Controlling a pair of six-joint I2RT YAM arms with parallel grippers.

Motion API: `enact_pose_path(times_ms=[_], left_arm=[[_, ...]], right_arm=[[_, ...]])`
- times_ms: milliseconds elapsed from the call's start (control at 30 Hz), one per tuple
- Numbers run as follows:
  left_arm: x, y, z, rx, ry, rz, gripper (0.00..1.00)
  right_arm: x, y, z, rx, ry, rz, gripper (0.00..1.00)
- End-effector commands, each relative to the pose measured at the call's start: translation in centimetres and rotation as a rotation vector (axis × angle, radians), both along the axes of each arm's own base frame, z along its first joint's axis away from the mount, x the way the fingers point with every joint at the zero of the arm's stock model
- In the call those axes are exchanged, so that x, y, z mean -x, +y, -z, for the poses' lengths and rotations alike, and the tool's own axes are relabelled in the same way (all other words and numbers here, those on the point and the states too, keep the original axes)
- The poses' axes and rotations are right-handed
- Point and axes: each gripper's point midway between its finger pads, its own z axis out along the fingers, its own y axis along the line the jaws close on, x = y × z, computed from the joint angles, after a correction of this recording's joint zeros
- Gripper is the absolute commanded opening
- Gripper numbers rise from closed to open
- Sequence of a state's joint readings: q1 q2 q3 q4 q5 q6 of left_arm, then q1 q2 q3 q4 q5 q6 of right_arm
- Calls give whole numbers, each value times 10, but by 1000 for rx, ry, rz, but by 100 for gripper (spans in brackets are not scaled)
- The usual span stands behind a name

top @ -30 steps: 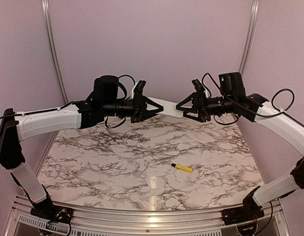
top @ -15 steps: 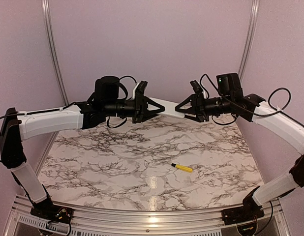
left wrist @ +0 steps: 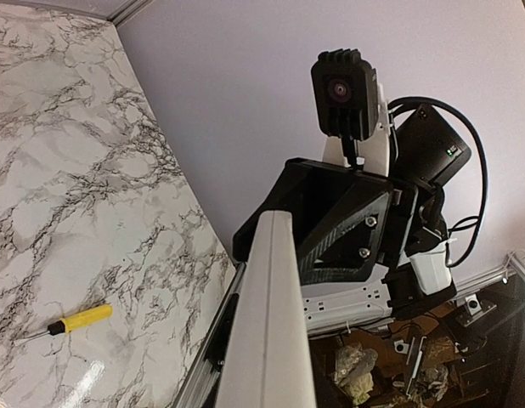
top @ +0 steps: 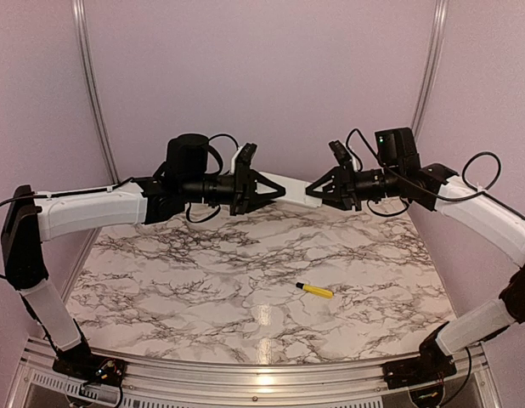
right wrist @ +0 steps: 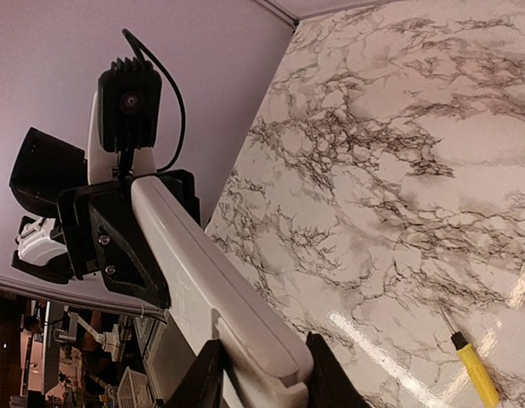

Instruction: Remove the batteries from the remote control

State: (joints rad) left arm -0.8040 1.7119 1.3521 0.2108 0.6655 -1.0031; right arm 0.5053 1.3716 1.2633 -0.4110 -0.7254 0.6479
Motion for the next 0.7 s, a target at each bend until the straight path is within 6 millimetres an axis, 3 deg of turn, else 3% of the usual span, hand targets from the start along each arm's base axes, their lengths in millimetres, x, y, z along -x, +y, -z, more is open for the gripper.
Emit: enact_pose_path(times_ms=[0, 333, 667], left_arm=[[3, -3, -30, 71, -56, 6, 0], [9, 4, -42, 91, -70, 3, 0], [13, 8, -54, 135, -79, -1, 0]], right_arm=[[1, 0, 4, 15, -21, -2, 21], [8, 3, -1, -21, -33, -41, 17], [10, 3, -1, -26, -26, -51, 21]])
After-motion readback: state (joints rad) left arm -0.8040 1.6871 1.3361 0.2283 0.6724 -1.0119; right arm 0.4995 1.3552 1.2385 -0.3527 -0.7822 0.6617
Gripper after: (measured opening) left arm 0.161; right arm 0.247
